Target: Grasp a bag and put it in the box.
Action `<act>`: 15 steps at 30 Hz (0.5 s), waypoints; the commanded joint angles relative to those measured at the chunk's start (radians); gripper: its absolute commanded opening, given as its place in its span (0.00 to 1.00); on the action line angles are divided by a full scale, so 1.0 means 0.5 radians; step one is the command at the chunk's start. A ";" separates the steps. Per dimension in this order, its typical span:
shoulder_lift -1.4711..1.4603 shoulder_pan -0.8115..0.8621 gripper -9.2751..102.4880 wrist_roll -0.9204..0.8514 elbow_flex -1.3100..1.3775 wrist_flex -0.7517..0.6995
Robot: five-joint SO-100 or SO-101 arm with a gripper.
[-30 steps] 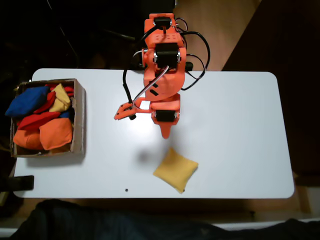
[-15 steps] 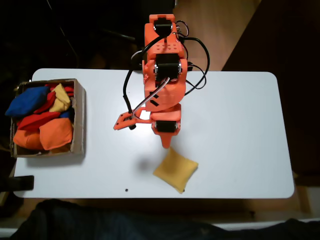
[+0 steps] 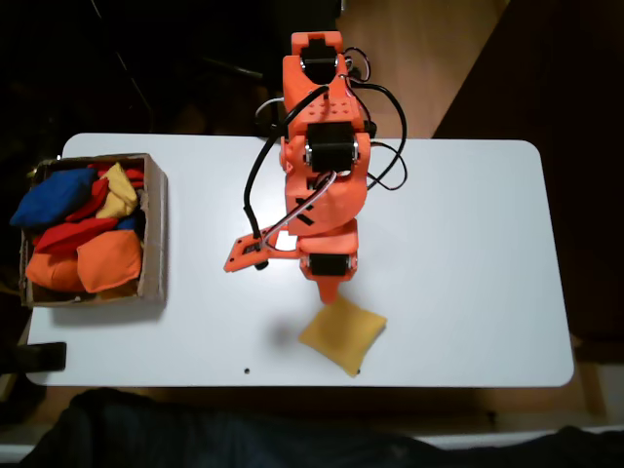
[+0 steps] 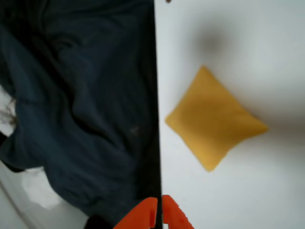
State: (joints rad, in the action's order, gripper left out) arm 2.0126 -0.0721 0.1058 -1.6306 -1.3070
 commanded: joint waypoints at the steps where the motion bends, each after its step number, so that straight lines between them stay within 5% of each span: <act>1: -0.021 -0.018 0.08 -0.031 0.104 0.058; 15: -0.451 -0.037 0.08 -0.279 0.252 0.172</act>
State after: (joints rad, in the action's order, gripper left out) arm 1.7994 -0.0813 -0.0077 -1.5631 -1.2379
